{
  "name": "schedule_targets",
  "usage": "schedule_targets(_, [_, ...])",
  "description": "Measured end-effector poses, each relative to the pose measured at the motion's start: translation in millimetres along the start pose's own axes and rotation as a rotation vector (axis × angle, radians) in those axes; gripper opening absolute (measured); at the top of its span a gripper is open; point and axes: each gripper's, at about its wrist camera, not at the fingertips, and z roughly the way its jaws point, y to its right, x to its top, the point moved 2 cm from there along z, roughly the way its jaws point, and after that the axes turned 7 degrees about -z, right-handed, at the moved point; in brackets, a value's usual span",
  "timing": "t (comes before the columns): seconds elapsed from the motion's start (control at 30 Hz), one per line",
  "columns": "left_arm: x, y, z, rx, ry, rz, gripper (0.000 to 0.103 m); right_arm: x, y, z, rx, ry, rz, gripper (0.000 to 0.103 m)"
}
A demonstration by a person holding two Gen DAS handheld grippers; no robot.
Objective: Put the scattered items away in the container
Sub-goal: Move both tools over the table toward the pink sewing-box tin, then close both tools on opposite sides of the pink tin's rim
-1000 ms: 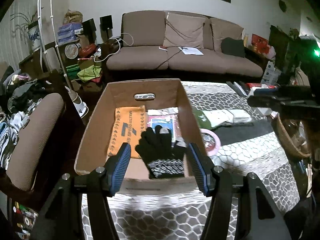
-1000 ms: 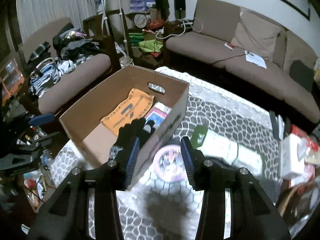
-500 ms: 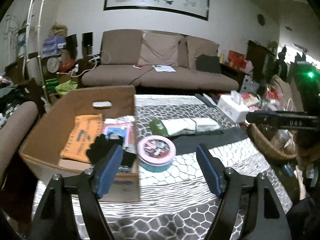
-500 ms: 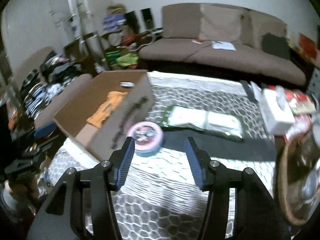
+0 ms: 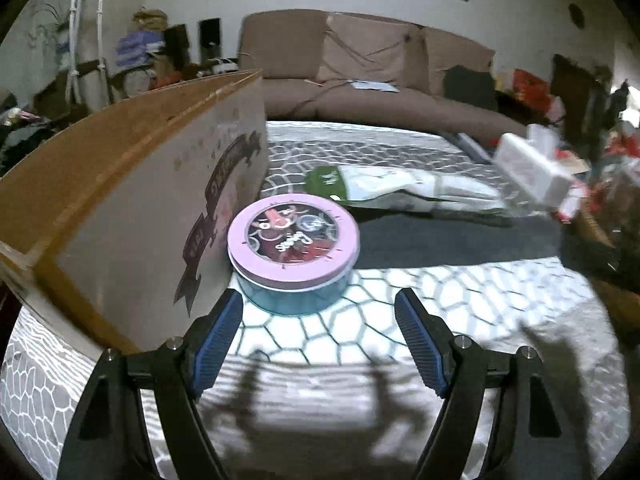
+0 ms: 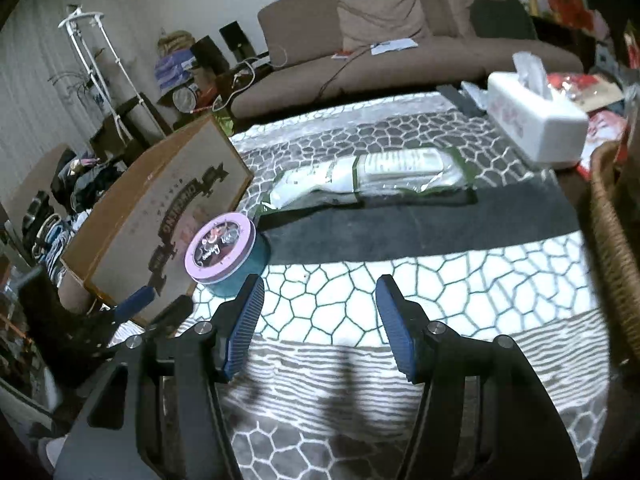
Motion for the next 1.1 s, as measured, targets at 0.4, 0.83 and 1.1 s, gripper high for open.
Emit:
schedule_targets(0.4, [-4.0, -5.4, 35.7, -0.005, -0.049, -0.042, 0.080, -7.8, 4.8, 18.6, 0.055, -0.037, 0.010, 0.056])
schedule_targets(0.83, [-0.9, 5.6, 48.9, 0.023, -0.027, -0.004, 0.091, 34.7, 49.5, 105.9, 0.372, -0.135, 0.447, 0.061])
schedule_targets(1.1, [-4.4, -3.9, 49.7, -0.058, -0.070, -0.077, 0.091, 103.4, -38.2, 190.9, 0.432, -0.380, 0.089, 0.061])
